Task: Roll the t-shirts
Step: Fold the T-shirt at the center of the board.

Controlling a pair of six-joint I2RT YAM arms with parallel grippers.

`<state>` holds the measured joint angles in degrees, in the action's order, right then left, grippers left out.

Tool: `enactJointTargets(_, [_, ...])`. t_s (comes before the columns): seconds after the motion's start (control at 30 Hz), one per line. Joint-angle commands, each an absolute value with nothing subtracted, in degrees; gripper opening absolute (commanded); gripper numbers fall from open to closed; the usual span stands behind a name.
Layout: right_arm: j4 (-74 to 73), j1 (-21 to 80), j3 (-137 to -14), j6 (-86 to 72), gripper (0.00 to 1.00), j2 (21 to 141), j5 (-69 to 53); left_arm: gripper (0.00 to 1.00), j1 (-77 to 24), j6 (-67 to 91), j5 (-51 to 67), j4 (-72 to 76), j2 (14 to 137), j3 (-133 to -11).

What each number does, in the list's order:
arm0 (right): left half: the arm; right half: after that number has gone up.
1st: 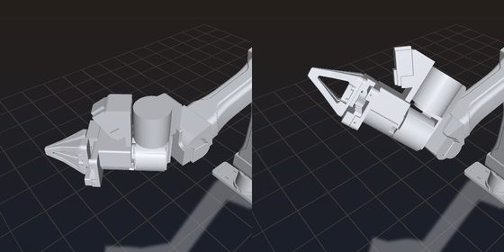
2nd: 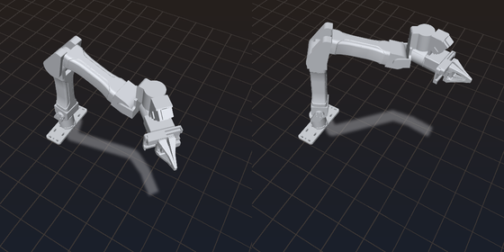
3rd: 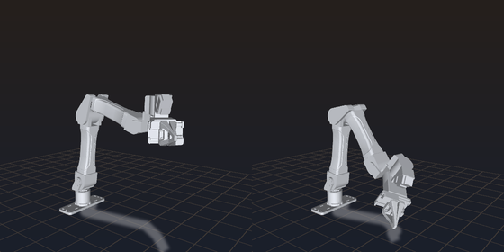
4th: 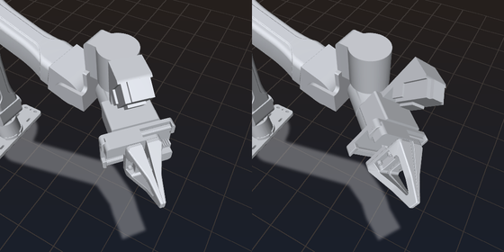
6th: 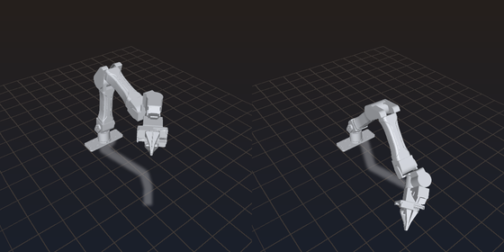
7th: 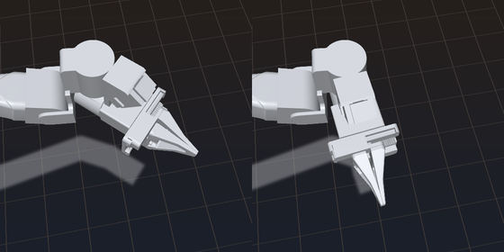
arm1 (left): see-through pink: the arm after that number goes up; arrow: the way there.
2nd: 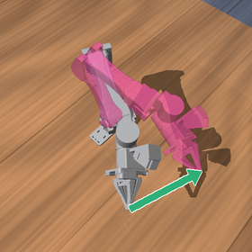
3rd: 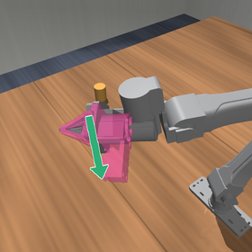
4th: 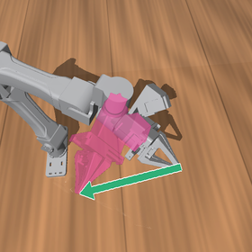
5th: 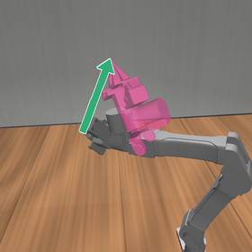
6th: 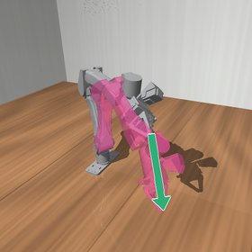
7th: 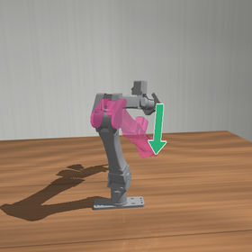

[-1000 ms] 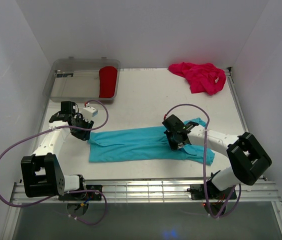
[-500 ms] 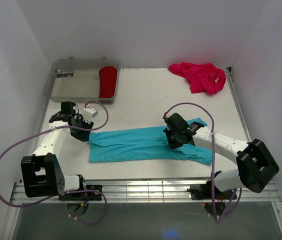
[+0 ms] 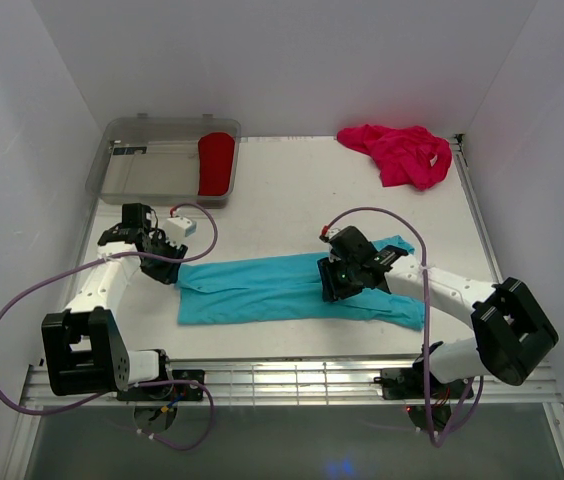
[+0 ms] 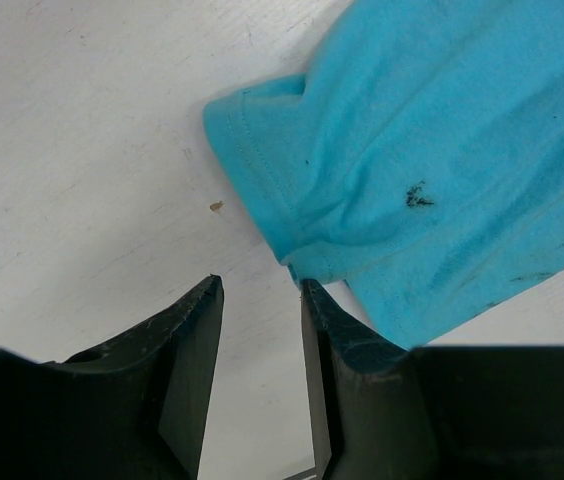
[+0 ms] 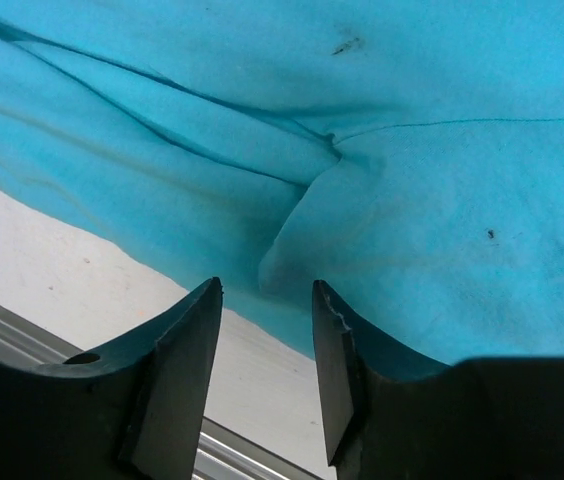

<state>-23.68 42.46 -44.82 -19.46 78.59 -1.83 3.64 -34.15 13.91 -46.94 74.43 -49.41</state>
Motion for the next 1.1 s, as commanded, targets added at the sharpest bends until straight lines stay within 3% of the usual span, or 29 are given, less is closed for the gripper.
enactJointTargets(0.0, [-22.06,42.63,-44.74,-18.63,0.48,77.7,-3.43,0.48,3.96,-35.33,13.19,-48.16,72.07,-50.89])
enactJointTargets(0.23, [-23.82,42.19,-46.58,-18.98,0.54,72.16,-1.67,0.57,4.04,-39.28,10.99,-54.04,70.49,-51.5])
enactJointTargets(0.43, [-29.79,36.93,-47.99,-22.41,0.56,69.09,3.51,0.56,4.04,-39.91,12.56,-56.78,70.14,-52.56])
enactJointTargets(0.53, [-31.72,29.82,-45.63,-23.9,0.37,66.63,3.95,0.49,3.96,-39.03,15.64,-56.69,70.31,-54.57])
enactJointTargets(0.67, [-31.82,18.22,-42.37,-24.26,0.32,64.86,2.11,0.5,4.04,-37.36,20.38,-55.99,72.24,-56.07])
enactJointTargets(0.97, [-27.77,5.81,-44.91,-19.43,0.48,70.66,0.62,0.52,4.04,-26.29,22.94,-48.7,75.59,-52.39])
enactJointTargets(1.07, [-26.81,3.17,-44.91,-18.2,0.49,71.28,0.53,0.52,3.96,-24.26,21.89,-46.32,75.85,-51.07])
